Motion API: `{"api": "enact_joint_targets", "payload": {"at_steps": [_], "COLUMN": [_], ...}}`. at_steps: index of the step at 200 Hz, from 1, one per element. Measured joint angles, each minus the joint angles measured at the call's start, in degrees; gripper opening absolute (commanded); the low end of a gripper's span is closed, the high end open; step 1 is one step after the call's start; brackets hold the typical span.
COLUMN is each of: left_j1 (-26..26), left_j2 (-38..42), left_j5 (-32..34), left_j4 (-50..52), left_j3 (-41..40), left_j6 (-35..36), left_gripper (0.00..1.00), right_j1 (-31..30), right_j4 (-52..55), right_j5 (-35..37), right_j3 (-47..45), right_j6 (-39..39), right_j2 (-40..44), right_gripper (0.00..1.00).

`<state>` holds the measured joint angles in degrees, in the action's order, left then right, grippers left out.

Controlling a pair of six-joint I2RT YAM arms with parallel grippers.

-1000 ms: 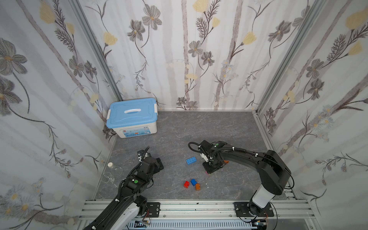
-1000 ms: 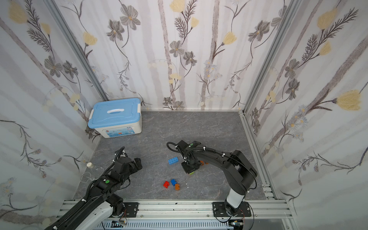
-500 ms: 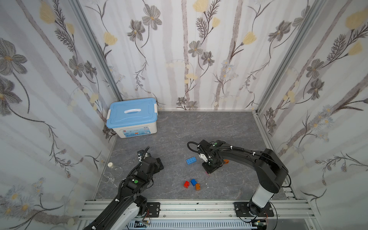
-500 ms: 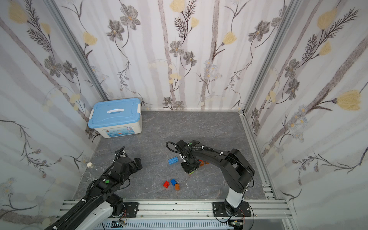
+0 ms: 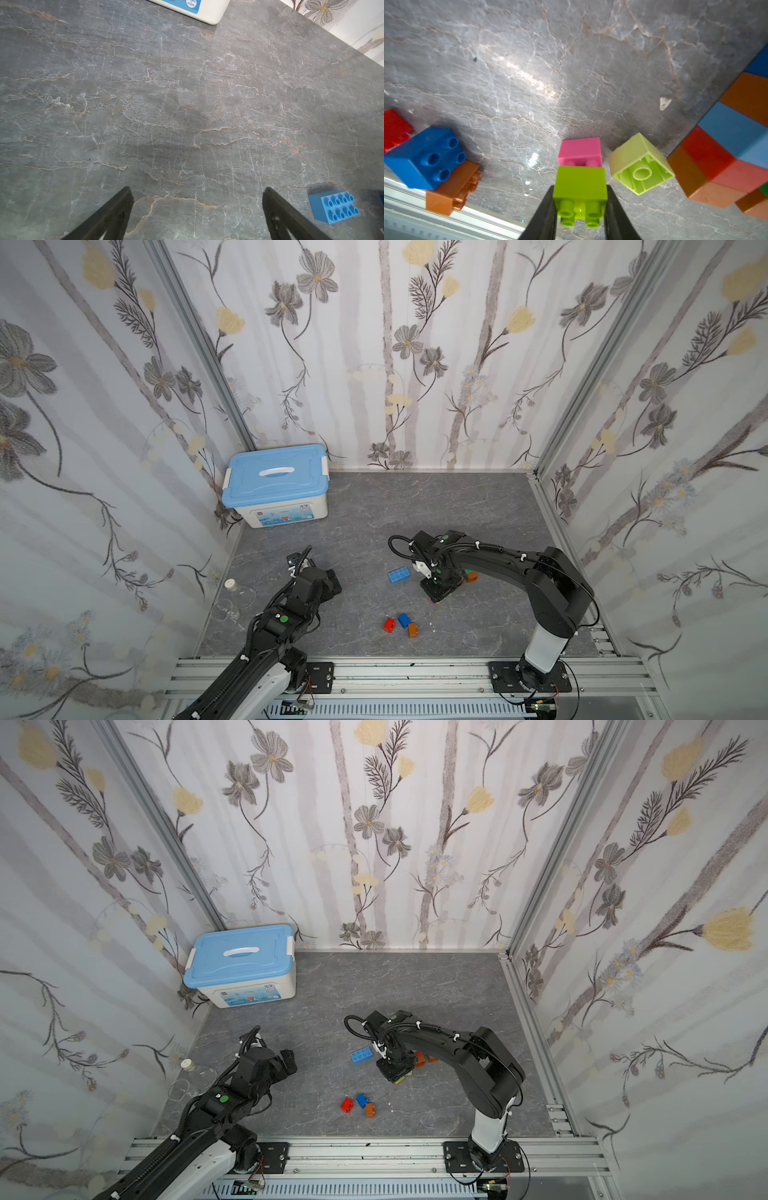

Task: Assemble the letter h with lego
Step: Assemble the lego brick with the lego brick.

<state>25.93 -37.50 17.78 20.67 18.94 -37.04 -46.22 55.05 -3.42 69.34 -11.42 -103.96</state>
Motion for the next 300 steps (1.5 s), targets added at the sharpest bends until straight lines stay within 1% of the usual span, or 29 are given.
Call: {"api": "enact_joint_targets", "payload": {"at_steps": [39,140,246,300], "left_j1": [0.0,0.0,0.0,0.0], "left_j2": [-0.1,-0.4,-0.7,-0.7], "left_j5": [0.0,0.0,0.0,0.0], "left_j4": [-0.1,-0.6,-0.8,-0.8], "left_j3": [0.0,0.0,0.0,0.0], "left_j6": [0.0,0.0,0.0,0.0], "left_gripper": [1.0,1.0,1.0,1.0], "right_j1": [-0.7,-0.8,-0.9,-0.9], "right_j4": [3.6,8.1,9.2,8.7], "right_j5": [0.9,1.4,0.6,0.5], "right_j3": [3.2,7.8,9.6,8.3], "right_j6": [1.5,4.2,5.5,4.7], "right_j2": [-2.8,-5.2,-5.4,-6.1], "right_gripper": [0.23,0.22,0.22,0.22]}}
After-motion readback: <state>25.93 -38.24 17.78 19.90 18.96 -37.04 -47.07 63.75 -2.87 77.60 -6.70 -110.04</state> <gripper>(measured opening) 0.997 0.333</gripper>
